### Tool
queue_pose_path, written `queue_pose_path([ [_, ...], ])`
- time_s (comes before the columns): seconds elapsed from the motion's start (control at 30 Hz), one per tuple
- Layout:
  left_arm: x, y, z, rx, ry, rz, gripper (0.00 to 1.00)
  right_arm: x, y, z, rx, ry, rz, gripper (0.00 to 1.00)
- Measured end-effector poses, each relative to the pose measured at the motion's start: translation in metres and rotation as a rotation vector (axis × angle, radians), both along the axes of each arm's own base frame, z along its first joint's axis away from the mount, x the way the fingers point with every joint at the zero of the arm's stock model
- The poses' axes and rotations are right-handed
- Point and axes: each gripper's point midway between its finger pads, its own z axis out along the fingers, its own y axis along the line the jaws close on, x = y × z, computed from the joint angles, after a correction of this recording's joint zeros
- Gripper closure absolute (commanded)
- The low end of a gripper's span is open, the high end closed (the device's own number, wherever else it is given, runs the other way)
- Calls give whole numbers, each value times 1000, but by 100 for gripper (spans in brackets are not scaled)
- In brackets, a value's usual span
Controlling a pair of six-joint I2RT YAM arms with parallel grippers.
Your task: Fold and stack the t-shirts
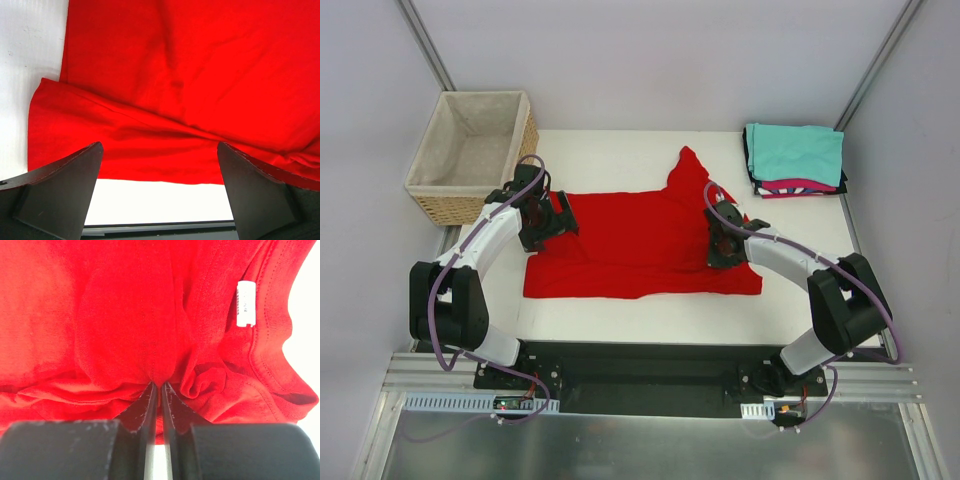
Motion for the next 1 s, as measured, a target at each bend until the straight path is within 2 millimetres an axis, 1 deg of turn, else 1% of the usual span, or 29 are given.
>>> queue_pose_path([
  [0.2,0,0,0,0,0,0,1,-1,1,1,-4,2,5,94],
  [0.3,0,0,0,0,0,0,1,0,2,5,-9,2,8,94],
  [0.57,0,0,0,0,0,0,1,20,18,36,23,-59,22,93],
  [0.7,0,0,0,0,0,-1,1,29,27,49,39,-87,31,90],
  [0.83,0,0,0,1,0,-2,1,28,29,45,29,-75,37,89],
  [1.0,0,0,0,0,0,-3,1,23,25,38,12,-58,35,89],
])
